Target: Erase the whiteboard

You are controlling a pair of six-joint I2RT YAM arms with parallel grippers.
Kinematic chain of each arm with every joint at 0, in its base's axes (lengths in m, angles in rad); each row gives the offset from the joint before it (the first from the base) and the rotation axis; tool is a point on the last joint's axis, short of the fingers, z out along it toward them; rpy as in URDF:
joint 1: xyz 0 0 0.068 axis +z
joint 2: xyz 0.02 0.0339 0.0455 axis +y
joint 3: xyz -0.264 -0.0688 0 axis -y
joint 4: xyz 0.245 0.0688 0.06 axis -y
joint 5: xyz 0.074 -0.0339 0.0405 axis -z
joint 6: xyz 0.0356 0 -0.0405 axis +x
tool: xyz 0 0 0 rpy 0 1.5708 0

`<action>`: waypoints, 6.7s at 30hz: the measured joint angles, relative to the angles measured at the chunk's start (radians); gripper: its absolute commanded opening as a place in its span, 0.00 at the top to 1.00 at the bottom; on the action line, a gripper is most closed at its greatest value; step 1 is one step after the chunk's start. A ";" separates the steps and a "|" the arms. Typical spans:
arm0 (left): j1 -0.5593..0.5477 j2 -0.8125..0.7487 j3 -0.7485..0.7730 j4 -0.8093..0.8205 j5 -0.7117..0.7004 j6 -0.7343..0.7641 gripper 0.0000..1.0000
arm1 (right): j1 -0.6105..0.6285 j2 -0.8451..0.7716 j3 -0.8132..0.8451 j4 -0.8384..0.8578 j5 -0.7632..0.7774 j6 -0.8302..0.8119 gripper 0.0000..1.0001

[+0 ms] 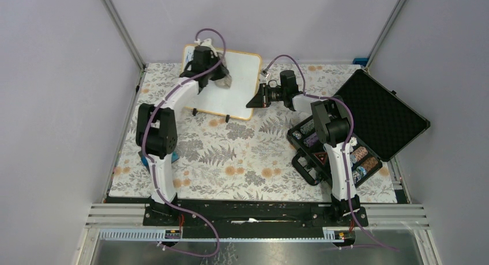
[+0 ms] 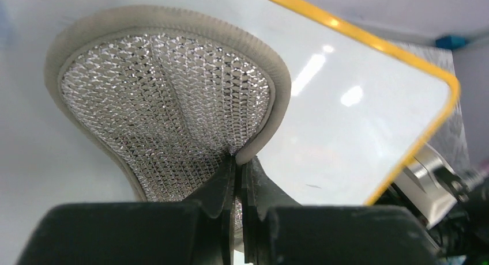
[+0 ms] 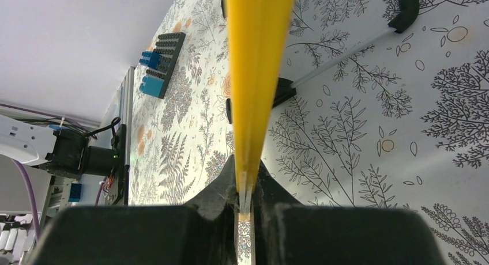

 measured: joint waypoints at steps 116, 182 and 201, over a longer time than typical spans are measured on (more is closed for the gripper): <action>0.338 0.126 -0.024 0.517 0.019 -0.355 1.00 | 0.005 0.008 0.264 -0.483 0.027 -0.248 1.00; 0.367 0.276 0.082 0.720 0.076 -0.426 1.00 | 0.013 0.008 0.273 -0.490 0.032 -0.222 1.00; 0.358 0.096 -0.302 0.809 -0.058 -0.581 1.00 | 0.013 0.008 0.273 -0.489 0.027 -0.255 1.00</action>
